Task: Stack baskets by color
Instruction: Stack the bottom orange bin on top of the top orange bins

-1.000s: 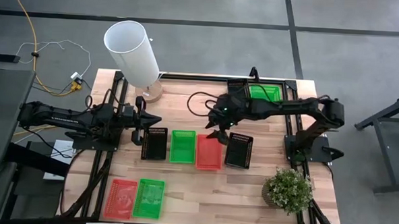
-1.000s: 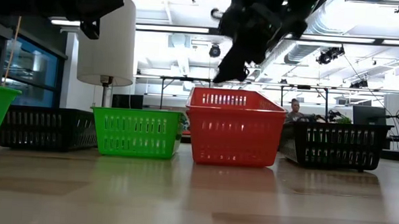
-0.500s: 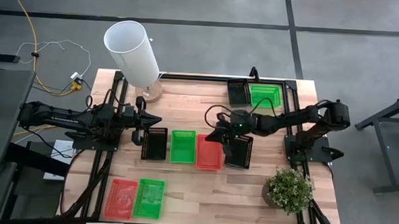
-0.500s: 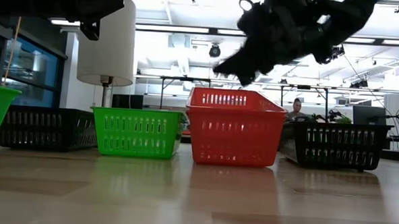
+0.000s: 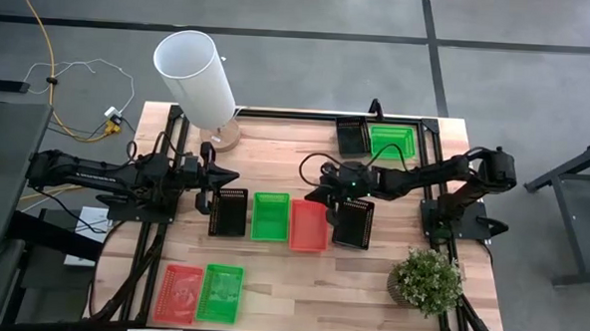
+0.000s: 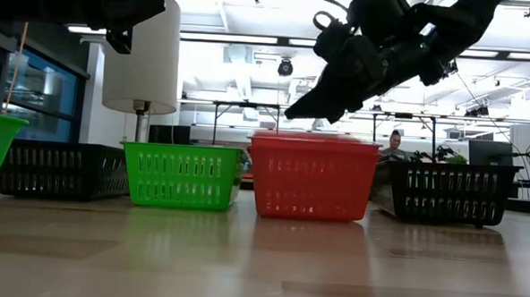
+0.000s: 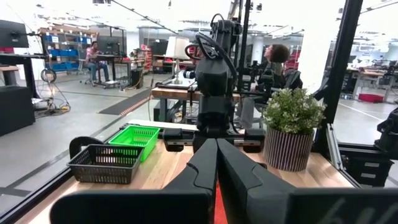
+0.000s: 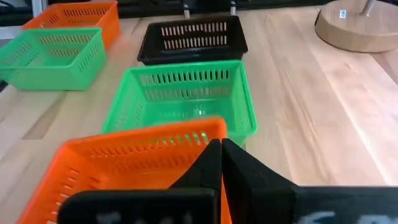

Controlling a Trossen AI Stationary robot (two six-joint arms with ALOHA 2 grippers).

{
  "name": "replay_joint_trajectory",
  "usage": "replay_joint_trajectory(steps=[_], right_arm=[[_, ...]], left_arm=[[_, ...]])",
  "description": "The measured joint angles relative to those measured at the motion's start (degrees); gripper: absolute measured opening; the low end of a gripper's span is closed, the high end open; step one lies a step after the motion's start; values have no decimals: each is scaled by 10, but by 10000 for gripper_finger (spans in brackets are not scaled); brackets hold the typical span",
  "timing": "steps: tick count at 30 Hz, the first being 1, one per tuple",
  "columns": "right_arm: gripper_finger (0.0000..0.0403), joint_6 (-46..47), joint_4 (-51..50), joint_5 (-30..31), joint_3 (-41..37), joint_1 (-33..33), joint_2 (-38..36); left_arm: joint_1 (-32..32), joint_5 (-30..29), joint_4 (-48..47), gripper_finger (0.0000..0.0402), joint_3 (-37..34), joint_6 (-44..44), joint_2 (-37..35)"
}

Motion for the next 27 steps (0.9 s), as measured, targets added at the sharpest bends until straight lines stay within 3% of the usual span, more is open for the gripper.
replay_joint_trajectory(steps=[8, 15, 19, 23, 27], right_arm=[[0, 1, -17, -4, 0, 0, -9], [0, -9, -83, 8, -13, 0, -105], [0, 17, -10, 23, -102, 1, -184], [0, 53, 138, 38, -206, 0, -261], [0, 59, 210, 44, -244, 0, -303]], left_arm=[[0, 0, 0, 0, 0, 0, 0], [0, 0, -3, 0, 0, 0, 0], [0, 0, -8, 0, 0, 1, 0], [0, 0, -16, 0, 0, 1, 0], [0, 0, -15, 0, 0, 2, 0]])
